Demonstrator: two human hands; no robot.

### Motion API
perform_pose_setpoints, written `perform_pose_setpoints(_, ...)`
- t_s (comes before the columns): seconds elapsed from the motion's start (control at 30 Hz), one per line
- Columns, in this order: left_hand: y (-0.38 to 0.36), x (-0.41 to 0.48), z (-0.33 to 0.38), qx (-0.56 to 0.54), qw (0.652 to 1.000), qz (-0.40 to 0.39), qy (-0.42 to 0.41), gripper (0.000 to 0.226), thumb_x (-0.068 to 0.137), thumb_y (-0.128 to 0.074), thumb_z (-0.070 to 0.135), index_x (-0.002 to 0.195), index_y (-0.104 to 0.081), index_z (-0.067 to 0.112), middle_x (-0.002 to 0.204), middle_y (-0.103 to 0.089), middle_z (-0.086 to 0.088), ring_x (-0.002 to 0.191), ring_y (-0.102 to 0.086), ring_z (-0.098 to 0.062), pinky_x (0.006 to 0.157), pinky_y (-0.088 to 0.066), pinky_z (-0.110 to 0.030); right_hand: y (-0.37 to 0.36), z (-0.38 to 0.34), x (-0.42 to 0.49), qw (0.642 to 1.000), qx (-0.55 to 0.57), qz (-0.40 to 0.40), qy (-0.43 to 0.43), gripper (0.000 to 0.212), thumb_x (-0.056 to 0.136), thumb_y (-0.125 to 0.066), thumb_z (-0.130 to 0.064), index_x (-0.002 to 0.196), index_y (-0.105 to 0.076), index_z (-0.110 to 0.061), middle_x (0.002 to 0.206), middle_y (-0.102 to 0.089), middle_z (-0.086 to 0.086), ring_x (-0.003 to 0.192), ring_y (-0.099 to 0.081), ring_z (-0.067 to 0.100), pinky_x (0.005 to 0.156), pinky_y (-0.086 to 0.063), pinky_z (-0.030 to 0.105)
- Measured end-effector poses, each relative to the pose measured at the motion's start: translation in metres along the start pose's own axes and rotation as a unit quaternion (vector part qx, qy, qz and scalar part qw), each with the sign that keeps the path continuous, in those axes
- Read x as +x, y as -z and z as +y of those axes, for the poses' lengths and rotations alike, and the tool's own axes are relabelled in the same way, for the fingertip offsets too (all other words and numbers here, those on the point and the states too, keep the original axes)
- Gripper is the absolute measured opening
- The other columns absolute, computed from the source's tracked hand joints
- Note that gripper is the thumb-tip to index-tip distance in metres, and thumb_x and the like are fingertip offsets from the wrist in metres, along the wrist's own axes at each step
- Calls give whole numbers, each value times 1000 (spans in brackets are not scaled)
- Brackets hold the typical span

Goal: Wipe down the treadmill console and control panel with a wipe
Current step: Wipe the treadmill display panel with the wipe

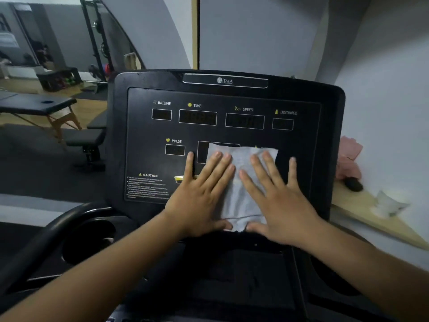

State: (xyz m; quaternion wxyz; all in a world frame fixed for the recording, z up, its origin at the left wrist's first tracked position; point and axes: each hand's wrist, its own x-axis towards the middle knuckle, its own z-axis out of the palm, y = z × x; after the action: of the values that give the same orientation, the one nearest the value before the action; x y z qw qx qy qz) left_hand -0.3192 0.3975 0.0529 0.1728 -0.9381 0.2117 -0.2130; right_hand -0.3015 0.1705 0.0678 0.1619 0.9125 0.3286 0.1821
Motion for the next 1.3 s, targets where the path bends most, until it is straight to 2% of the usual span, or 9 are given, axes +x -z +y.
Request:
perform_pose_setpoints(0.1,0,-3,-12,4,1000,-6,-8,126,72,-27,95,156,5,5,164,12,-14,152,13,-31,112,-1,-73,3,0,8,1000,-10,-6,9,122,64,-51,-87,156,-10,-18,163,4,19,149,10,37,106,-4,79)
perform_pose_setpoints(0.3,44,60,-84,61,996,34,46,132,65,-14,101,152,23,9,162,25,-11,149,25,-28,111,2,-72,67,50,92,998,-38,13,-53,128,61,-33,-97,152,20,-24,157,32,5,145,29,25,107,4,76)
perform_pose_setpoints(0.53,40,47,-101,41,997,28,61,131,67,-15,99,153,19,5,162,23,-15,149,23,-30,112,3,-70,70,22,111,995,-68,30,-61,117,70,-26,-90,152,18,-20,159,28,11,145,27,31,109,3,73)
perform_pose_setpoints(0.67,-11,-33,-78,2,999,28,19,129,69,-32,94,156,1,6,165,5,-14,153,8,-30,113,-1,-72,20,-42,61,999,-37,27,17,109,73,-30,-86,155,-7,-18,163,3,16,149,12,37,109,-2,74)
perform_pose_setpoints(0.77,-24,-59,-81,-21,1000,9,9,124,70,-37,93,157,-11,10,166,-7,-9,153,-3,-27,113,-2,-73,5,-70,51,999,-11,7,34,101,77,-26,-82,155,-18,-17,163,-3,16,149,7,38,111,-5,73)
perform_pose_setpoints(0.87,-12,-45,-106,-6,1000,8,18,128,67,-27,97,158,1,12,166,4,-8,153,5,-26,113,3,-72,26,-58,80,999,-36,35,8,110,72,-29,-89,156,-11,-19,164,3,13,150,10,34,109,-3,75)
perform_pose_setpoints(1.0,24,-1,-165,21,997,20,69,132,62,-19,102,152,26,16,161,29,-4,148,27,-21,113,12,-68,83,-27,150,996,-70,36,-49,117,68,-19,-95,152,19,-23,159,28,6,147,25,28,107,3,76)
perform_pose_setpoints(1.17,41,10,-193,18,995,11,93,137,61,-29,100,153,23,14,162,27,-4,148,27,-19,114,5,-68,106,-40,181,994,-56,45,-85,113,72,-21,-89,154,14,-19,161,24,8,148,21,29,109,1,73)
perform_pose_setpoints(1.3,4,-44,-169,21,998,4,61,139,59,-32,99,153,22,12,162,24,-8,149,24,-24,114,8,-68,61,-88,133,998,-37,41,-36,118,72,-26,-91,155,7,-14,160,19,17,147,21,34,112,4,69)
